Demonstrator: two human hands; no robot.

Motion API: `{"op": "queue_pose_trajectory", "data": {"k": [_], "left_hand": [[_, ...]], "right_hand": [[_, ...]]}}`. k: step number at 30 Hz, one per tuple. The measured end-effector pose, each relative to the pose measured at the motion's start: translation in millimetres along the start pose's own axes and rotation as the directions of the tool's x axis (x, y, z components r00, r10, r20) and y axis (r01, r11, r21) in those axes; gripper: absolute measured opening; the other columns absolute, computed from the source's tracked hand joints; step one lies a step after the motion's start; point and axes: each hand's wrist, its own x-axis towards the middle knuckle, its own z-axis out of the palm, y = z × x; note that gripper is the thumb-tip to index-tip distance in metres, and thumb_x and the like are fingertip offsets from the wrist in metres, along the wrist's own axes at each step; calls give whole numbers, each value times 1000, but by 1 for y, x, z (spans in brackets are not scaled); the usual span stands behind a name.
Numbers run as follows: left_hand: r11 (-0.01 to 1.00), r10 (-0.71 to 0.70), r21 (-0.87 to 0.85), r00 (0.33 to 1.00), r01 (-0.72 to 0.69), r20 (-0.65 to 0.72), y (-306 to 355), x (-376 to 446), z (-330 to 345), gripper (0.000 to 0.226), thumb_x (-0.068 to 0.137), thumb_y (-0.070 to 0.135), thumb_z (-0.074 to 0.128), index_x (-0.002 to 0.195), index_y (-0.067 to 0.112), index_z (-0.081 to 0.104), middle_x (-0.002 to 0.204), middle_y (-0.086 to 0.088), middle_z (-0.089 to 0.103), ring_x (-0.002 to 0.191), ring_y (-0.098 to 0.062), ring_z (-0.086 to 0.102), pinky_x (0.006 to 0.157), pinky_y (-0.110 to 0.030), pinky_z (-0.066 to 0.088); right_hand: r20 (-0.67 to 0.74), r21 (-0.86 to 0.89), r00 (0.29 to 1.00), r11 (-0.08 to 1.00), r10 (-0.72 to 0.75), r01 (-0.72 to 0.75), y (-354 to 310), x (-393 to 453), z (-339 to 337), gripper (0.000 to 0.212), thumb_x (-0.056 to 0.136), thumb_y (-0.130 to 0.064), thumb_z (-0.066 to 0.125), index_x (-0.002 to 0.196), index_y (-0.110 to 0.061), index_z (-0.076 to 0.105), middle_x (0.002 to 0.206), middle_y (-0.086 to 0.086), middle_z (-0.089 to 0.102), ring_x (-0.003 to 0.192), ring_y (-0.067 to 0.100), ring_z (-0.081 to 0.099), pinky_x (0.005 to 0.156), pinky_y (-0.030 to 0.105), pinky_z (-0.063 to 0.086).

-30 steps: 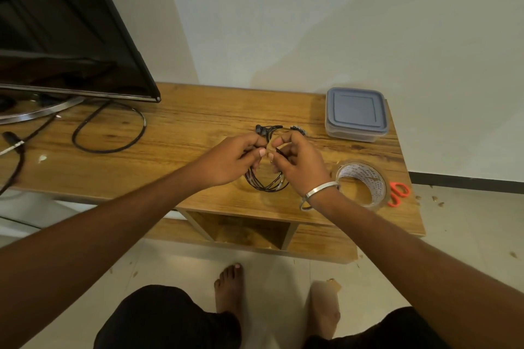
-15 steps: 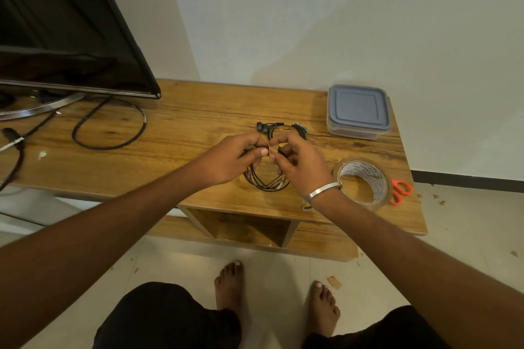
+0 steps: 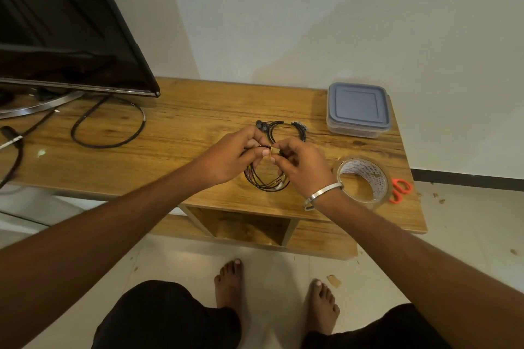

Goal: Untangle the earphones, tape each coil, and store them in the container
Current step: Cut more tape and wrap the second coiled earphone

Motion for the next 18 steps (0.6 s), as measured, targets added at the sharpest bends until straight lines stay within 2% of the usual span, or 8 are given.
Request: {"op": "queue_pose_trajectory", "data": {"k": [3, 7, 11, 14, 18], "left_hand": [[1000, 15, -5, 1000, -15, 12, 1, 0, 0, 8, 97, 17, 55, 104, 14, 52, 69, 5, 62, 68, -13, 59, 68, -39, 50], [999, 32, 14, 999, -32, 21, 1, 0, -1, 8, 97, 17, 54, 104, 14, 52, 69, 4, 61, 67, -10, 58, 67, -35, 48], [999, 41, 7, 999, -41, 32, -1, -1, -1, 4, 98, 17, 53, 102, 18, 52, 69, 5, 60, 68, -14, 58, 69, -40, 50], [999, 39, -7, 999, -39, 24, -2, -1, 0, 3, 98, 15, 53, 101, 17, 52, 67, 4, 59, 65, -12, 57, 66, -36, 49], [1000, 18, -26, 1000, -17, 19, -3, -1, 0, 1, 98, 16, 52, 99, 16, 52, 65, 5, 59, 62, -10, 56, 67, -40, 51]], "right_hand": [[-6, -60, 1000, 998, -10, 10, 0, 0, -1, 18, 85, -21, 68, 100, -12, 69, 77, -2, 67, 69, 14, 63, 67, 25, 52], [25, -95, 999, 995, -29, 31, -2, 1, -2, 15, 87, -20, 65, 99, -13, 69, 78, -4, 65, 69, 8, 58, 61, 13, 43], [100, -59, 995, 998, 18, -12, 1, 1, -1, 18, 91, -21, 60, 103, -11, 67, 70, -11, 57, 64, 7, 53, 58, 16, 40], [167, -5, 984, 999, 54, -54, 4, 0, 3, 24, 92, -17, 56, 113, -7, 61, 83, -1, 58, 70, 13, 55, 63, 22, 41], [147, -38, 989, 999, 26, -21, 2, -1, 4, 27, 88, -17, 62, 112, -7, 58, 96, 0, 51, 71, 5, 50, 62, 5, 37]]}}
